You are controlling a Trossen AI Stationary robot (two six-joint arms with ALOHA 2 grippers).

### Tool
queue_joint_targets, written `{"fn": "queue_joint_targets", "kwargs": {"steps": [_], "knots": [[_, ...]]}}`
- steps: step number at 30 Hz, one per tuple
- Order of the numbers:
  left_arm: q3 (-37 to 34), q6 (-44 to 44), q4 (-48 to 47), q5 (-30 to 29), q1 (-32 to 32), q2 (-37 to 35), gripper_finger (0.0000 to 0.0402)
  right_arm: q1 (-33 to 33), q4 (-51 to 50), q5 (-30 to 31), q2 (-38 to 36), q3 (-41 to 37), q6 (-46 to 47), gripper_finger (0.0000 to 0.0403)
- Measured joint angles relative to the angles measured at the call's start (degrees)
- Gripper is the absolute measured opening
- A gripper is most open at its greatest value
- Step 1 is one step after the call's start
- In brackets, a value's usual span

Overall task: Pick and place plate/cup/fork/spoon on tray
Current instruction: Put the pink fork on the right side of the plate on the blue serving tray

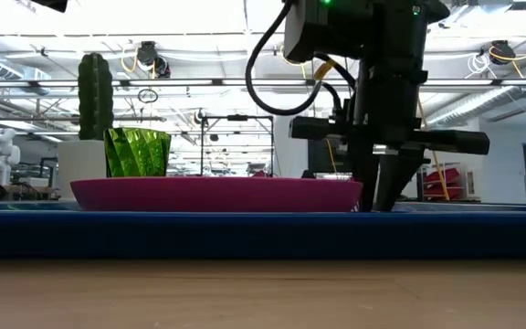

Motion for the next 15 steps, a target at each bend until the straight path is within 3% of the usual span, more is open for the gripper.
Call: {"fn": "queue_joint_targets", "kwargs": {"steps": [15], "knots": [[0.0,0.04,0.1,-0.07,0.0,0.0,0.0033,0.0,0.1,0.02,0.05,-0.02,0.08,0.0039]]}}
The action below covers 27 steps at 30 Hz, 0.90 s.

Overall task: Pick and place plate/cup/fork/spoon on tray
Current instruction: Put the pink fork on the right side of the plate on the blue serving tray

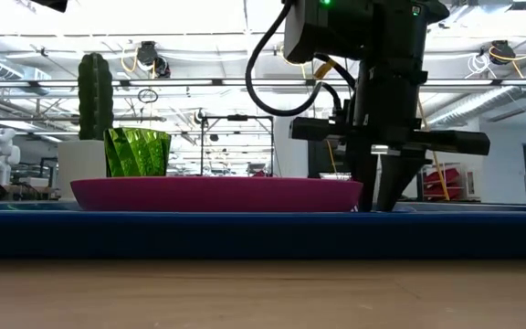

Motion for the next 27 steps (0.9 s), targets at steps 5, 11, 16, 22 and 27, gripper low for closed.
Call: {"fn": "queue_joint_targets", "kwargs": {"steps": [5,11,16,22,27], "knots": [[0.0,0.0,-0.03,0.02,0.0,0.0,0.0033,0.0,0.02,-0.02,0.04,-0.04,0.08,0.0053],[0.0,-0.09,-0.3,0.04,0.0,0.0,0.0033,0.0,0.02,-0.04,0.04,-0.04,-0.66,0.0055],[0.0,-0.2,-0.3,0.04,0.0,0.0,0.0033,0.0,0.04,-0.04,0.04,-0.04,-1.57,0.0056],[0.0,-0.15,-0.3,0.07,0.0,0.0,0.0033,0.0,0.09,-0.04,0.04,-0.04,-1.8,0.0056],[0.0,-0.17,-0.3,0.09,0.0,0.0,0.0033,0.0,0.09,-0.04,0.05,-0.04,-2.0,0.0056]]}}
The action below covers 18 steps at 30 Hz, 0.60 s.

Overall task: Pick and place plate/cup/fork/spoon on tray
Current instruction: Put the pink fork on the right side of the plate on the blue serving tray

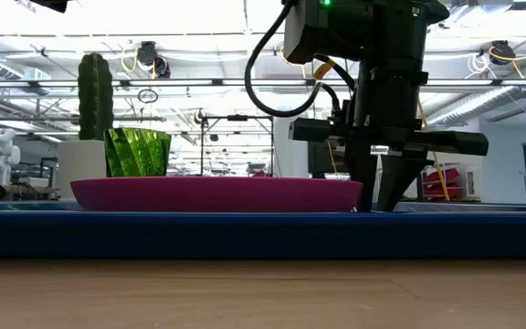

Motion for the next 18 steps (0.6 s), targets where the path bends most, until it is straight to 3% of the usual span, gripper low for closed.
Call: {"fn": "queue_joint_targets", "kwargs": {"steps": [18], "knots": [[0.0,0.0,0.0,0.13,0.0,0.02,0.0033,-0.02,0.22,0.09,-0.76,0.02,-1.3,0.0057]]}}
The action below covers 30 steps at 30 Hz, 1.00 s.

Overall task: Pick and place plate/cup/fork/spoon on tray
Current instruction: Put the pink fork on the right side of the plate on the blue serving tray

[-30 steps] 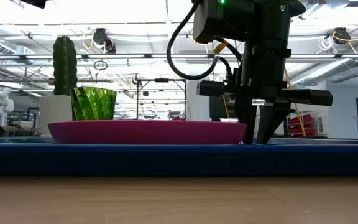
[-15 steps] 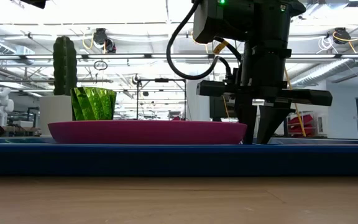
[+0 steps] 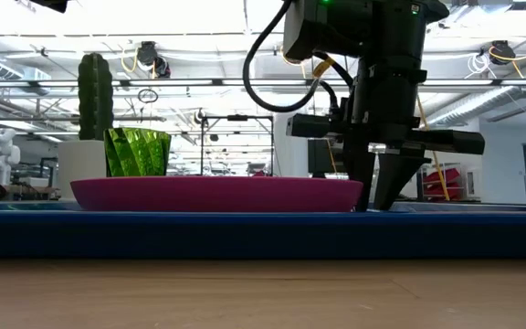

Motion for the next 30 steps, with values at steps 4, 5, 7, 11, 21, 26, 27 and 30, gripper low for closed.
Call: {"fn": "queue_joint_targets", "kwargs": {"steps": [4,5,7,11,21,26,27,30], "knots": [[0.0,0.0,-0.05,0.02,0.0,0.02,0.0033,0.0,-0.21,1.52,-1.16,0.04,0.0,0.0057],[0.0,0.0,-0.09,0.02,0.0,0.02,0.0033,0.0,-0.17,1.62,-1.22,0.04,0.0,0.0057],[0.0,-0.02,-0.09,0.3,0.0,0.0,0.0033,0.0,-0.18,1.56,-1.22,0.04,0.0,0.0057],[0.0,-0.03,-0.13,0.64,0.0,0.02,0.0033,0.0,-0.01,1.49,-1.22,0.04,0.0,0.0057],[0.0,-0.04,-0.2,1.11,0.0,0.02,0.0033,0.0,0.65,1.74,-1.22,0.04,-0.96,0.0057],[0.0,-0.04,-0.2,1.11,0.0,0.02,0.0033,0.02,0.77,2.86,-1.22,0.04,-0.24,0.0057],[0.0,-0.04,-0.2,1.11,0.0,0.02,0.0033,0.0,0.88,2.86,-1.22,0.04,-0.03,0.0057],[0.0,-0.08,-0.21,1.11,0.0,0.02,0.0033,0.0,1.6,2.91,-1.22,0.04,0.07,0.0057]]}}
